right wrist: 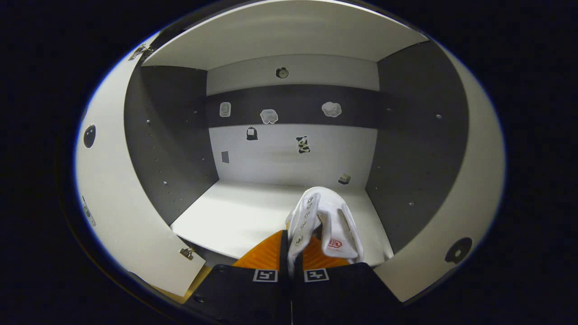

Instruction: Grab one shoe with the right hand and put it into the shoe cabinet, grab the other shoe with the left hand and put it into the shoe cabinet; then close the right door with the right hand and the left door with the left hand.

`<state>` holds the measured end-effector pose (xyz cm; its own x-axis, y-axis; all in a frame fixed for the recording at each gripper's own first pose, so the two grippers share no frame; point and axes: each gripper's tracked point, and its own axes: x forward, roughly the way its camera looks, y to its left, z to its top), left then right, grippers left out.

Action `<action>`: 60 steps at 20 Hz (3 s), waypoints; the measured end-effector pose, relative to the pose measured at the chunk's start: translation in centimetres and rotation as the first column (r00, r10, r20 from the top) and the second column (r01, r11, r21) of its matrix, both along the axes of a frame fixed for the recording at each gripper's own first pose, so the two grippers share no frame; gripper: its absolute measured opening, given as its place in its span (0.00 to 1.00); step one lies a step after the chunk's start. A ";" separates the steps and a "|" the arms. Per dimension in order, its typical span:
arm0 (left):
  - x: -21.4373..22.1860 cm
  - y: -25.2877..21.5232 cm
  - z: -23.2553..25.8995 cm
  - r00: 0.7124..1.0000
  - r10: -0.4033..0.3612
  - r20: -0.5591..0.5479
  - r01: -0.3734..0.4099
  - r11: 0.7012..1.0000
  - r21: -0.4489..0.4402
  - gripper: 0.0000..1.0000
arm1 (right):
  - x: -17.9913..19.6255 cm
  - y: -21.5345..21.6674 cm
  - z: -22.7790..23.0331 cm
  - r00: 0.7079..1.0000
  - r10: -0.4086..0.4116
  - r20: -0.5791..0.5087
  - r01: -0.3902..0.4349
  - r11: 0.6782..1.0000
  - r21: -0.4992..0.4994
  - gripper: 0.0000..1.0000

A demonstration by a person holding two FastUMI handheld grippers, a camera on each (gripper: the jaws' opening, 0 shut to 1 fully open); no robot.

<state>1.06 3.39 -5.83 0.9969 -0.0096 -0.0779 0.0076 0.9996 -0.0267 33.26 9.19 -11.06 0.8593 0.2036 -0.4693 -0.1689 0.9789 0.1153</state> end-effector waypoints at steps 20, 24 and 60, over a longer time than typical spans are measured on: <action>0.3 1.2 -0.8 0.999 0.042 -0.005 -0.042 0.998 -0.038 0.98 | 11.5 -0.5 -9.8 0.990 -0.073 -0.123 0.043 0.972 -0.230 0.13; 0.0 0.6 -0.6 0.999 0.033 -0.001 -0.033 0.999 -0.031 0.98 | 10.3 0.7 -8.9 0.992 -0.062 -0.114 0.044 0.986 -0.160 0.51; -5.3 -6.1 -30.9 0.872 -0.129 -0.473 0.120 0.992 -0.049 0.67 | -29.6 -9.9 9.6 0.923 -0.113 0.367 0.091 0.993 0.076 0.97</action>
